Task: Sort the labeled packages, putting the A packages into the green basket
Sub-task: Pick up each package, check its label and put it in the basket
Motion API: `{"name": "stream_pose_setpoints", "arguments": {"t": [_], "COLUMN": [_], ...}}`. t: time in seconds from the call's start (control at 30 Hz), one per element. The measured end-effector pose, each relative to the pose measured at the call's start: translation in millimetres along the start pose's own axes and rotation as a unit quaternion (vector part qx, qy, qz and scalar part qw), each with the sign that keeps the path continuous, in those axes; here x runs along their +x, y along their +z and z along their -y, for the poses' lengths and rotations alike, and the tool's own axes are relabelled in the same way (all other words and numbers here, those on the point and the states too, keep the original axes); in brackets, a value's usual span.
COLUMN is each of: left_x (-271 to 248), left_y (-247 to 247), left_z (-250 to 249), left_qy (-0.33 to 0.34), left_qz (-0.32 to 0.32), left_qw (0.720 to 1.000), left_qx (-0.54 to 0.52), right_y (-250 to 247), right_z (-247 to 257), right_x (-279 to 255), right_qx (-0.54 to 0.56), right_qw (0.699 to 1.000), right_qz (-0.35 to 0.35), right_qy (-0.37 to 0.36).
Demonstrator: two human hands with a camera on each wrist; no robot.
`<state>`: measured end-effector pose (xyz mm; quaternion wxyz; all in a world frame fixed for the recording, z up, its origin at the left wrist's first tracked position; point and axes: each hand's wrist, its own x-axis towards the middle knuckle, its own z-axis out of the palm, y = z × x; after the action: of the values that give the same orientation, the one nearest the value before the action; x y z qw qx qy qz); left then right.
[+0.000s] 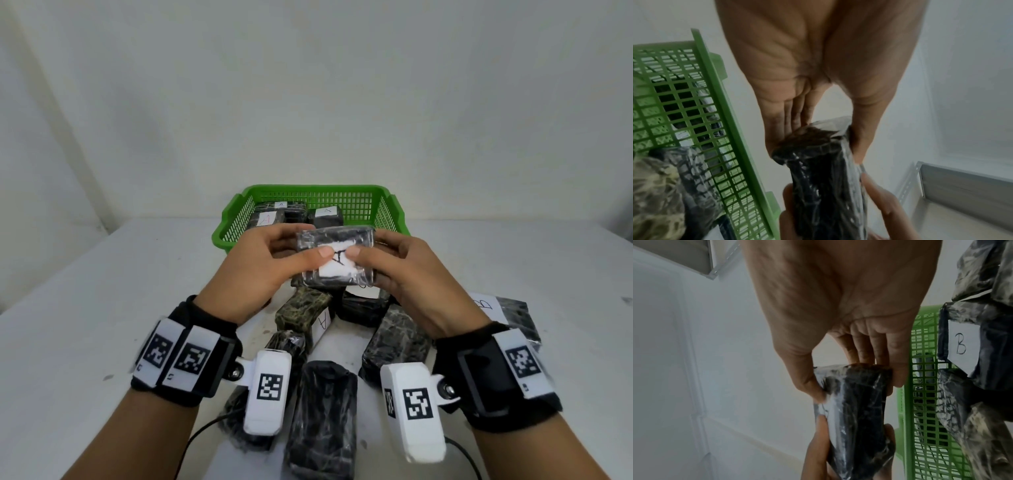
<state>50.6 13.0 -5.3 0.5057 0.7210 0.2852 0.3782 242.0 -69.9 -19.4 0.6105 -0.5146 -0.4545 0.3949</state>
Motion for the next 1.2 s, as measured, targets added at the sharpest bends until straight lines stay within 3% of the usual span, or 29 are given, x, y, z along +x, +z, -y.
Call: {"name": "stream_pose_setpoints", "arguments": {"t": [0.17, 0.37, 0.63, 0.87, 1.0, 1.13, 1.2], "left_x": [-1.5, 2.7, 1.9, -1.2, -0.8, -0.5, -0.4], "left_y": [1.6, -3.2, -5.4, -8.9, -7.1, -4.6, -3.6], "left_z": [-2.9, -1.7, -2.6, -6.4, -5.7, -2.9, -1.8], "left_qy": [0.004, -0.001, -0.007, 0.031, 0.032, 0.050, 0.054], "left_qz": [0.008, -0.033, -0.011, 0.037, 0.019, 0.034, 0.042], "left_qw": [1.000, 0.997, 0.995, 0.999, 0.999, 0.998, 0.997], "left_qx": [-0.029, -0.075, -0.103, 0.018, -0.001, -0.022, -0.035], "right_y": [5.4, 0.0, -5.3, -8.6, -5.1, -1.0, 0.9], "right_z": [-0.4, -2.5, -0.5, 3.5, 5.7, 3.9, 4.6], "right_x": [-2.2, 1.0, 1.3, 1.0, -0.3, -3.7, -4.5], "right_qx": [0.001, -0.031, -0.002, 0.047, 0.105, 0.089, 0.085], "right_qw": [0.999, 0.999, 0.998, 0.994, 0.993, 0.992, 0.991], "right_qz": [-0.019, 0.002, 0.019, 0.004, 0.011, 0.081, 0.099], "right_qy": [-0.027, -0.014, -0.059, -0.101, -0.048, 0.041, 0.044]}}
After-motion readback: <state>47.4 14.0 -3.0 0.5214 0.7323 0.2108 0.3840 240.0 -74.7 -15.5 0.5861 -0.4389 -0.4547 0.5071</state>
